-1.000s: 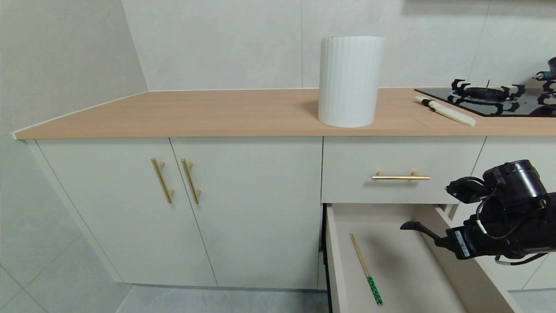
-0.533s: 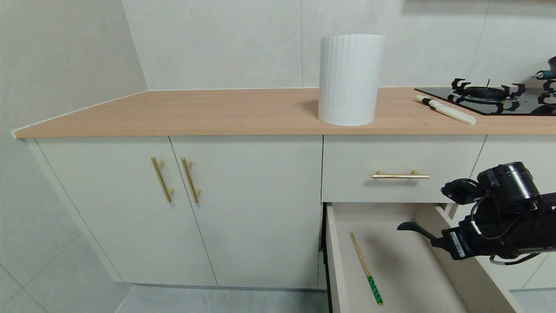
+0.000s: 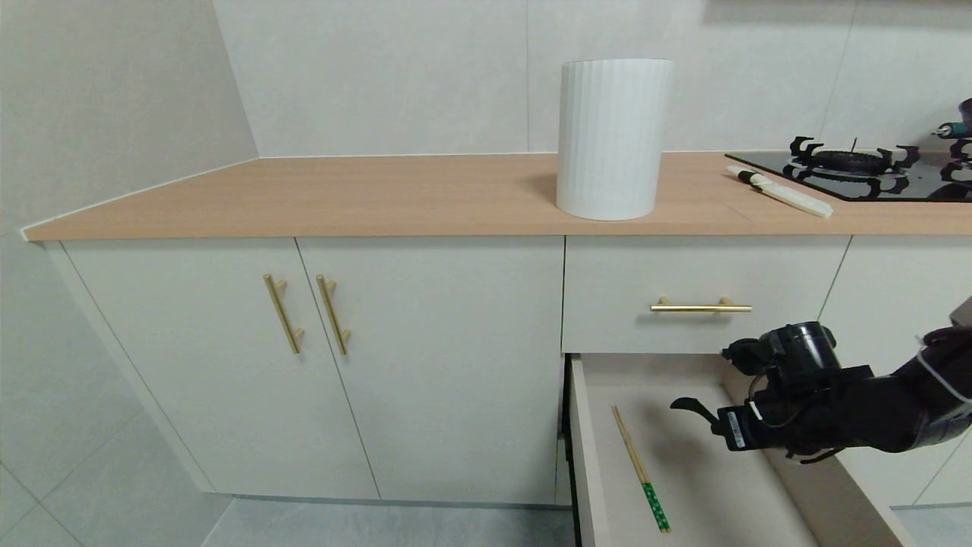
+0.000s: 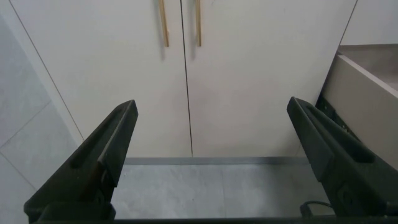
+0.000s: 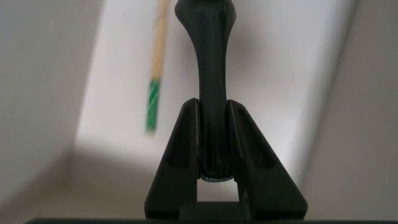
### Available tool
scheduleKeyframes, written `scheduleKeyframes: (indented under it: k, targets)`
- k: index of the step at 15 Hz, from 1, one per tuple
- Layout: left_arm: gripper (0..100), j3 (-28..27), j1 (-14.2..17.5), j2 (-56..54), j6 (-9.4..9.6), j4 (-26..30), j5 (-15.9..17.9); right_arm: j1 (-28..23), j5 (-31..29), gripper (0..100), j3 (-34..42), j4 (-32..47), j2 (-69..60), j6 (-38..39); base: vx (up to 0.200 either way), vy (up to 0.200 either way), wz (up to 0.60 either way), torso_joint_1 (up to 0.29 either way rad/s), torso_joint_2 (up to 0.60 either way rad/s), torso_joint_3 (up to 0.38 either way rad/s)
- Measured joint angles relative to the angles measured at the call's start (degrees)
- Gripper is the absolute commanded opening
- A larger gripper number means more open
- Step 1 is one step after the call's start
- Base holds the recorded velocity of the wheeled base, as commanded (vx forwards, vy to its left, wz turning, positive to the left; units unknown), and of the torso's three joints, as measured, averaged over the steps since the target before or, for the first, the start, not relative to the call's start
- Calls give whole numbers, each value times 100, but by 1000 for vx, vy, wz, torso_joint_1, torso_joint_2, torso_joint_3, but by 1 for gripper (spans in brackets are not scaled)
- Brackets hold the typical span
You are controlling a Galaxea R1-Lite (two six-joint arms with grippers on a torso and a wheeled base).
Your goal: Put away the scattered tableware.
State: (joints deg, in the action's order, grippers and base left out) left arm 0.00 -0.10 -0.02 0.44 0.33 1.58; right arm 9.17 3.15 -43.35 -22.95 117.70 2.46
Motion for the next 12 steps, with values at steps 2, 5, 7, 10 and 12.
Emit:
scheduleKeyframes:
  k: [2,5,7,10,12]
  targets:
    - [100,0,0,0,0,0,0,-20,-110,0,-6,-389,490,54,0,0,0,0,0,0]
    - [100,0,0,0,0,2,0,-20,-288,0,-6,-942,1044,51,0,0,0,0,0,0]
    - [100,0,0,0,0,2,0,-16,-366,0,-9,-1101,1281,43,0,0,0,0,0,0]
    - [100,0,2,0,0,0,-2,-13,-374,100,-9,-1131,1454,33,0,0,0,0,0,0]
    - [100,0,0,0,0,2,0,-11,-377,100,-9,-1131,1496,40,0,0,0,0,0,0]
